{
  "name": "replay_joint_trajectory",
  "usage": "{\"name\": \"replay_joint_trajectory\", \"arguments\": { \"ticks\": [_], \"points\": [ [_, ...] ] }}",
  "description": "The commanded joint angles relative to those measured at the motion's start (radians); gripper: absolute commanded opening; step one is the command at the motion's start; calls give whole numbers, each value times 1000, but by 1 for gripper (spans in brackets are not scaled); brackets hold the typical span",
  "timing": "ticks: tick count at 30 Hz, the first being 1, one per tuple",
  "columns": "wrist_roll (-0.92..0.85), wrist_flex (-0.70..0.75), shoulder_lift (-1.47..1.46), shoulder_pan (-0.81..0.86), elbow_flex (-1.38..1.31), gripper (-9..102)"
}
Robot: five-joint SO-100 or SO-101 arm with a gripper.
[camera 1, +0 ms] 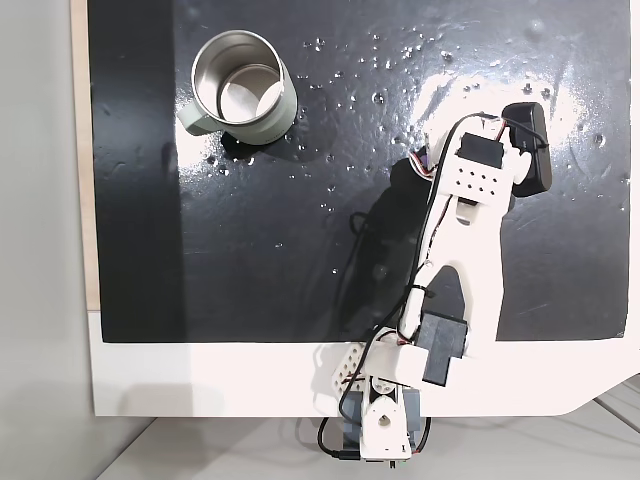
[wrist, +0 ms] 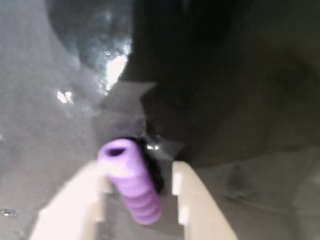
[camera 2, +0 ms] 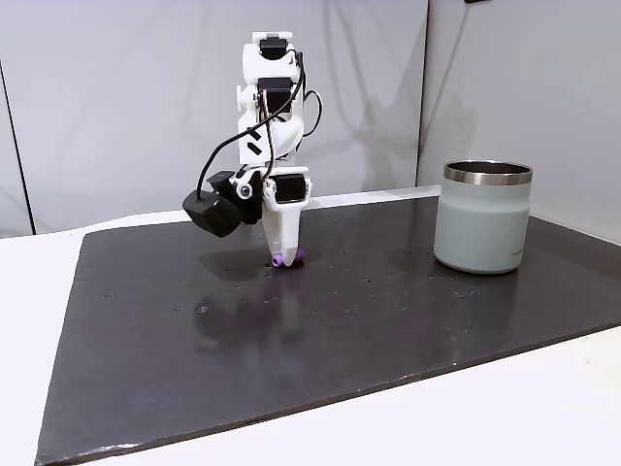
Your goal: Grasp a pengrip and put it in the cup.
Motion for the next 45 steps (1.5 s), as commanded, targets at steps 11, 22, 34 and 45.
{"name": "replay_joint_trajectory", "arguments": {
  "ticks": [11, 22, 34, 45],
  "points": [
    [81, 64, 170, -89, -83, 0],
    [227, 215, 445, -322, -195, 0],
    [295, -54, 500, -512, -225, 0],
    [367, -196, 445, -638, -222, 0]
  ]
}}
